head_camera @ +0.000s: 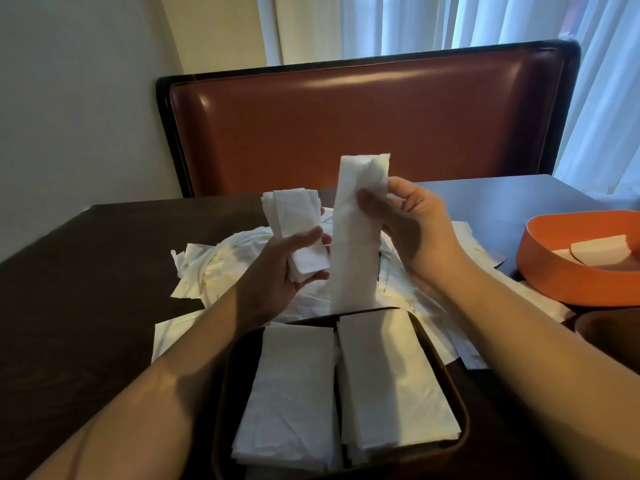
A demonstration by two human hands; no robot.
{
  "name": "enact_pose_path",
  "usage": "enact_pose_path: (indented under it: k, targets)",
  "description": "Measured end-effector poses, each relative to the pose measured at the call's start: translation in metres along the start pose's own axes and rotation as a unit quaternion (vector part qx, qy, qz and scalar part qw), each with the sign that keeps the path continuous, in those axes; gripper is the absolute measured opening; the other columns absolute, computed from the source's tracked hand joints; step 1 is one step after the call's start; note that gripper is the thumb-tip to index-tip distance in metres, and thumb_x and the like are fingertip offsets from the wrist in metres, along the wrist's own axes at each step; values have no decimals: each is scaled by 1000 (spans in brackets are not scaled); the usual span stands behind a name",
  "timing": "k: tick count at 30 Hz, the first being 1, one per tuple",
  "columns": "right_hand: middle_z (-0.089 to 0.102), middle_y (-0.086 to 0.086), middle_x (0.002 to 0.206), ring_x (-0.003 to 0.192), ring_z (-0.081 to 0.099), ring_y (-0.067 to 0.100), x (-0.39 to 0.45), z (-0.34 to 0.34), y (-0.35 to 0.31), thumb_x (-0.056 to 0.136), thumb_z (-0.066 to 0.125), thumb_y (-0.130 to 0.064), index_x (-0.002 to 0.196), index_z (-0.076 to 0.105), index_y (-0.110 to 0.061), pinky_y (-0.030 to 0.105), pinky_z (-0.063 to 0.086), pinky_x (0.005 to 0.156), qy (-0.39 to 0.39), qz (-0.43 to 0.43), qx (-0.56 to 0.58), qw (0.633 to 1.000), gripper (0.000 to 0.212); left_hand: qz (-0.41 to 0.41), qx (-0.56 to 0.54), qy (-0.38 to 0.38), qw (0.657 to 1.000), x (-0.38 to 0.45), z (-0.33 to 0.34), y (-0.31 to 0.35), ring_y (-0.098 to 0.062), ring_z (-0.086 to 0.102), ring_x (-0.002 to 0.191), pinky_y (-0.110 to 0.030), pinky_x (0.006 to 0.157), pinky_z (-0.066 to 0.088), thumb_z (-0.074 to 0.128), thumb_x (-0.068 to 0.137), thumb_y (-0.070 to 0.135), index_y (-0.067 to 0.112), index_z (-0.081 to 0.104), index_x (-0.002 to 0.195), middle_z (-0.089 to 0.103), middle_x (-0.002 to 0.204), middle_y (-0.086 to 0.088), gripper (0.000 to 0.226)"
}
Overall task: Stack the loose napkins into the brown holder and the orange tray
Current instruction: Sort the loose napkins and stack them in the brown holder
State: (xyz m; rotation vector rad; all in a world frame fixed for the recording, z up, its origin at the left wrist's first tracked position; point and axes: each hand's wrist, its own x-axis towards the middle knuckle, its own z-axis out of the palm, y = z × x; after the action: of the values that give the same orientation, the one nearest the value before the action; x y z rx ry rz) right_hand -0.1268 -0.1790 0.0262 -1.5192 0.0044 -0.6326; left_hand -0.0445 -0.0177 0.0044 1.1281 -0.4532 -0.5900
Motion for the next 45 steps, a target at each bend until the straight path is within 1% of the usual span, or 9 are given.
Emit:
enact_pose_path:
  k: [6,14,21,25,29,32,37,41,45]
  targets:
    - [71,4,104,93,68,14,2,8,13,91,68,-26,111,67,-10,39,59,88,81,56,-11,995,26,18,-4,-16,1000,-2,4,-1,-15,73,83,-43,76,60,62,79,24,24,58,106,73,80,2,28]
    - [68,15,112,102,67,30,9,4,24,87,73,-20,122,59,-11,47,60,84,107,144,13,984,38,12,124,-2,992,5,0,-8,-11,67,73,-32,60,57,63,81,-12,10,61,91,64,73,1,24]
    - [56,12,130,116,59,28,5,7,21,68,65,-67,139,43,-25,45,54,96,14,152,-44,987,85,39,56,53,996,6,-5,-6,-12,62,76,-31,70,51,59,84,-9,12,60,90,63,73,2,21]
    - [69,-2,100,87,71,12,0,5,18,88,68,-39,132,51,-28,30,61,68,-39,91,-79,992,49,54,-10,102,993,8,-8,-2,-15,60,87,-31,74,54,59,84,-7,15,61,95,60,84,-2,25]
    - [73,8,96,87,70,11,-3,5,24,87,73,-11,118,63,-21,28,61,72,-68,38,-114,990,34,67,-20,120,990,8,-7,-1,-19,59,95,-41,90,52,59,84,-7,17,61,96,60,90,-4,27]
    - [72,4,102,84,69,2,-3,4,25,86,72,-7,117,66,-19,21,58,64,-67,50,-94,992,33,85,11,93,992,6,-7,-1,-17,59,86,-35,74,53,58,83,-10,16,58,99,61,82,-2,31]
    - [69,4,116,104,66,17,-4,6,26,96,61,-33,115,72,-16,29,60,71,3,88,-68,994,28,103,55,46,992,4,-9,-3,-14,64,79,-29,57,52,67,74,4,16,61,99,65,89,-4,29]
    - [72,3,111,103,67,20,-6,11,21,99,46,-49,103,75,-19,30,59,82,37,88,8,995,42,41,94,121,987,6,-6,-2,-7,69,69,-26,59,57,66,92,21,19,61,96,65,87,1,7]
    - [74,-2,109,103,69,14,-6,12,17,84,37,-67,103,76,-19,28,56,85,13,87,26,996,65,2,97,120,988,6,-10,2,-8,69,73,-27,65,59,63,89,50,25,60,101,67,91,4,28]
